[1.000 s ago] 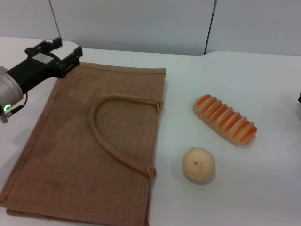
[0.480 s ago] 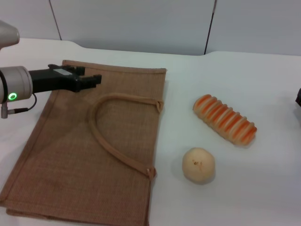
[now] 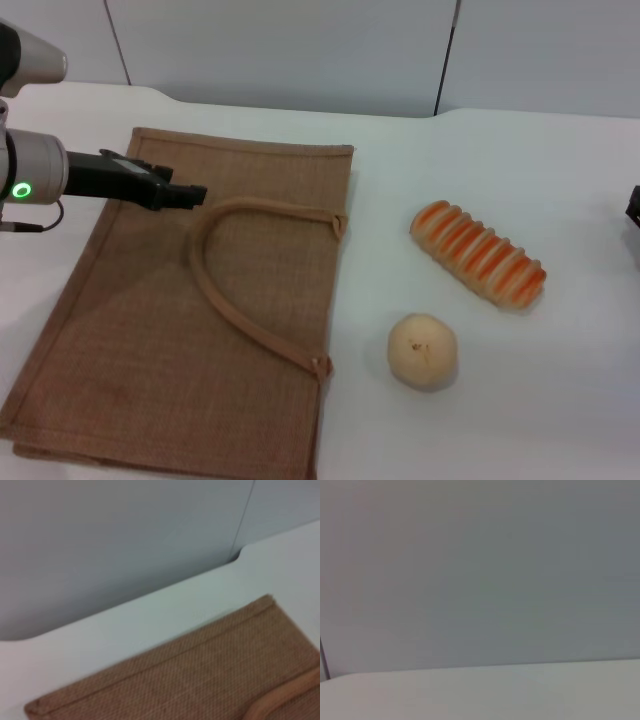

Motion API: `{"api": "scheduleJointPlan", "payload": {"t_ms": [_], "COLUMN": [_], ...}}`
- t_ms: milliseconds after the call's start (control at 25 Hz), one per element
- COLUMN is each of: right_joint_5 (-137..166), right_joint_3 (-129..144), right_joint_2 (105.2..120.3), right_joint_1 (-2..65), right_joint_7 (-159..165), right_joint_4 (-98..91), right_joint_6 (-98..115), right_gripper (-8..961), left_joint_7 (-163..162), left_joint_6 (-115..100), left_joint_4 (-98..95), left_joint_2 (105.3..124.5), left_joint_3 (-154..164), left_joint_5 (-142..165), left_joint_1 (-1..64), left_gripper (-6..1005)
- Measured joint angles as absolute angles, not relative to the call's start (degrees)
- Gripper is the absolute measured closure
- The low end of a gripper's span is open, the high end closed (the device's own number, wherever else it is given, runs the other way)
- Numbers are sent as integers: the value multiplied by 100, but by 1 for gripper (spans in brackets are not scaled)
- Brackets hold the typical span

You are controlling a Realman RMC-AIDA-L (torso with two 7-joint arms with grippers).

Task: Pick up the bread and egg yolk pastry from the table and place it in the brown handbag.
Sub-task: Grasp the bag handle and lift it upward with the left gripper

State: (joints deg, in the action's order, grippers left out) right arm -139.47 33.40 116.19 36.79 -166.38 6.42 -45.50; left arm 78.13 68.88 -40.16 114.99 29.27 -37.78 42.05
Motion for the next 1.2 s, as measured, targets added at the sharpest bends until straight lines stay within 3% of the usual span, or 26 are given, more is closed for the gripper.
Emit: {"api": "scheduleJointPlan", "payload": {"t_ms": [520, 1200], "right_joint_5": [-13937, -13943], "right_joint_3": [3340, 3340], "right_joint_2": [11628, 11628], "right_joint_1": [3781, 3799], "right_joint_7": [-16638, -16638], "right_joint_4": [649, 650], "right_joint_6": [-4548, -4516], "right_gripper": [165, 165], "left_joint_7": [7243, 7143], "left_joint_6": [6945, 6751], "left_joint_4": [-3994, -3681], "left_joint_2": [11396, 11474], "left_joint_3": [3463, 3739], "left_joint_5": [-3089, -3072], "left_joint_1": [4575, 4681], "left_gripper": [409, 447]}}
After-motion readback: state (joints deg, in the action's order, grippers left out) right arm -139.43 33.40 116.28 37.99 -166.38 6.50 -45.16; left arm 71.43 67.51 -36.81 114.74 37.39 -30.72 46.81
